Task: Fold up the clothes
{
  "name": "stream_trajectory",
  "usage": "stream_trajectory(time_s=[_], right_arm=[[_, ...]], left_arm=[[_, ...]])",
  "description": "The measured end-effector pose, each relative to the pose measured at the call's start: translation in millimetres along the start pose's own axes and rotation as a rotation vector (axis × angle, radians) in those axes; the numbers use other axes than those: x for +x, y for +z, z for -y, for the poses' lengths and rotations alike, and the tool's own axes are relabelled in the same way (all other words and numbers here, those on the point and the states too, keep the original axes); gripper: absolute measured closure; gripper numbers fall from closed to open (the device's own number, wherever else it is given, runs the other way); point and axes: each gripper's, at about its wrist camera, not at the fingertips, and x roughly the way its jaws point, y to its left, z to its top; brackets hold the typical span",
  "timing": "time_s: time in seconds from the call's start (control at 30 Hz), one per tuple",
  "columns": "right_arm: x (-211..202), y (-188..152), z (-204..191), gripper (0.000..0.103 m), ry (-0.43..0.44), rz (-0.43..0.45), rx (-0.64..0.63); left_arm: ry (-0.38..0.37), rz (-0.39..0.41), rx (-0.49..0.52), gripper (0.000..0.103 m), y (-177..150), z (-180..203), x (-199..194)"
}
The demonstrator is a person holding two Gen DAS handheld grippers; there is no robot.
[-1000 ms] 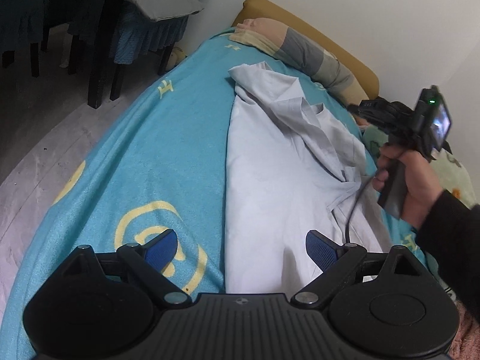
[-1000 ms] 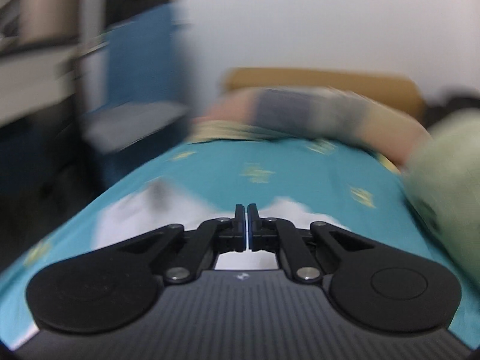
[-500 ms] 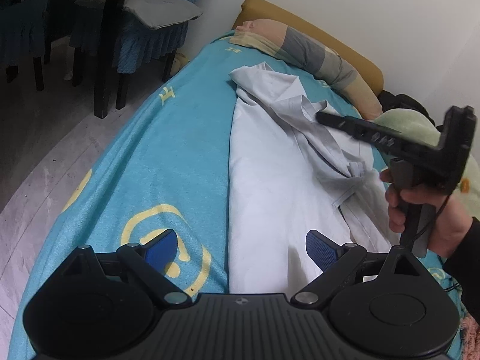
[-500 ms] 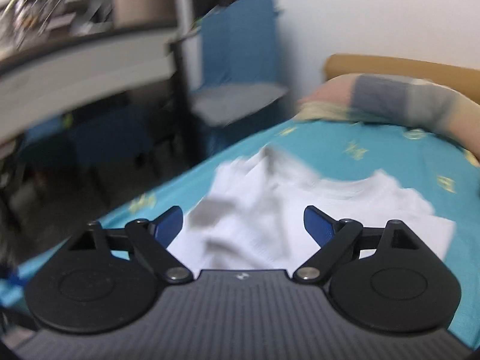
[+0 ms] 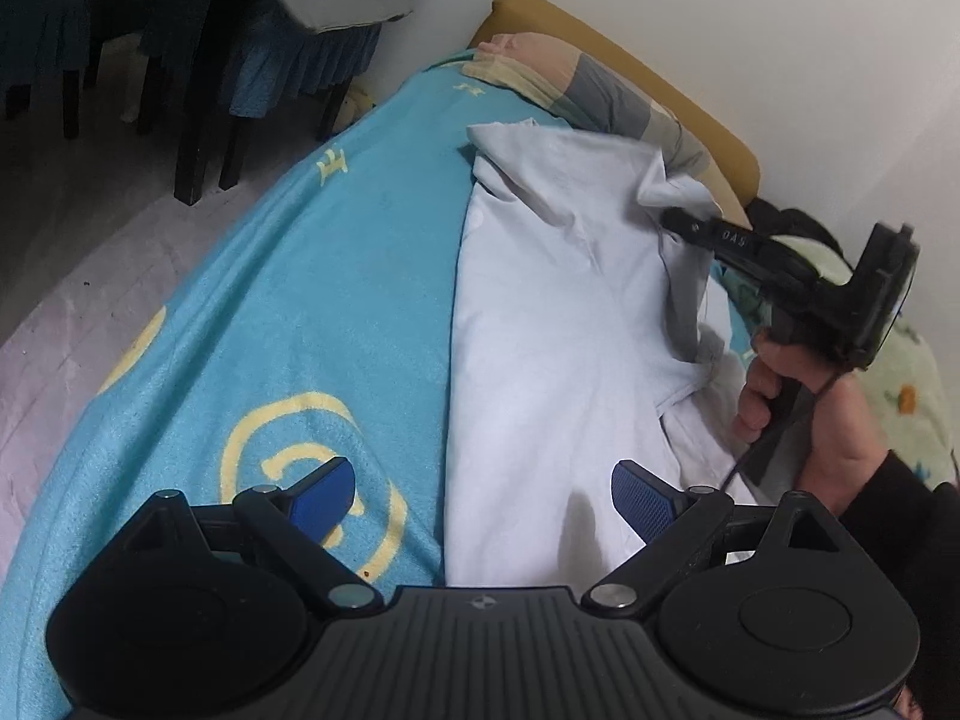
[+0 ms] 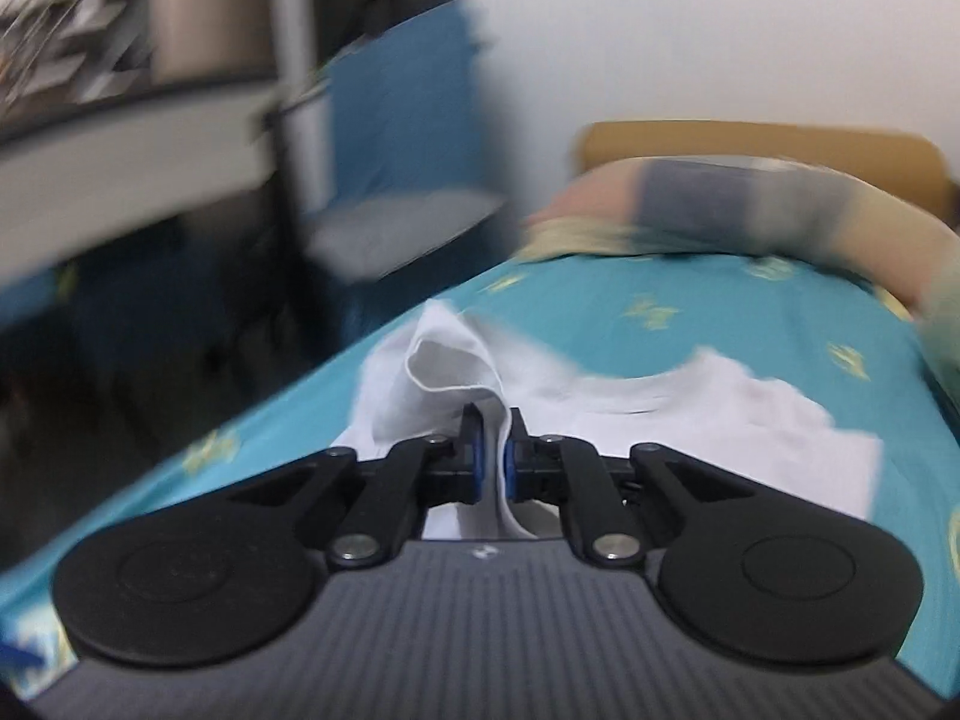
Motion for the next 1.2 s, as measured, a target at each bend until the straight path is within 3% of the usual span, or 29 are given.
stream_trajectory(time_s=[0.1,0.17,0.3,0.37,0.4,0.43,0.47,0.63,0.83,0.97,1.2], right_arm=[[18.6,4.1,23.9,0.097,-0.180,-0.009,0.084],[33.3,5.3,44.6,0.094,-0.277,-0.068,0.181],[31.0,12.3,49.3,0.090,-0.303,-0.162,0.160],[9.3,17.8,44.4,0.067,-0.252,-0.180,0.146],[-9.9,19.3,40.7,0.044,-0.239,-0.167,0.143],[-31.8,20.3,37.4,0.029,-0.229,-0.146,0.145],[-53.9,21.2,34.2,0.026,-0.220,-0.124,0.150],[-186.3,-3.4,21.9,0.024,-0.152,-0.133,0.277],[-288.5,-70.1,10.0,0.024,-0.121,-0.361,0.479],[-317.8,-115.9,9.3,0.025,-0.092,-0.448,0.688],[-325.2,-154.1,4.6,0.025,-0.144,-0.514,0.783]], left_arm=[[-0.004,-0.001,0.002,0.009,-0.2,-1.4,-1.8],[-0.029,-0.007,0.012,0.010,0.5,-0.8,-2.1],[-0.048,-0.030,0.020,0.010,-1.2,0.6,-2.1],[-0.044,-0.046,0.024,0.010,-2.9,1.3,-0.8],[-0.038,-0.053,0.023,0.010,-3.3,1.3,-0.1],[-0.037,-0.058,0.021,0.010,-3.7,1.5,-0.2],[-0.038,-0.065,0.019,0.010,-4.4,2.1,-1.0],[-0.088,-0.133,-0.015,0.010,-13.6,5.3,-12.4],[-0.093,-0.267,-0.059,0.010,-44.6,16.7,-35.7],[-0.076,-0.341,-0.076,0.011,-68.1,25.1,-51.7],[-0.103,-0.486,-0.165,0.016,-105.5,32.1,-64.0]])
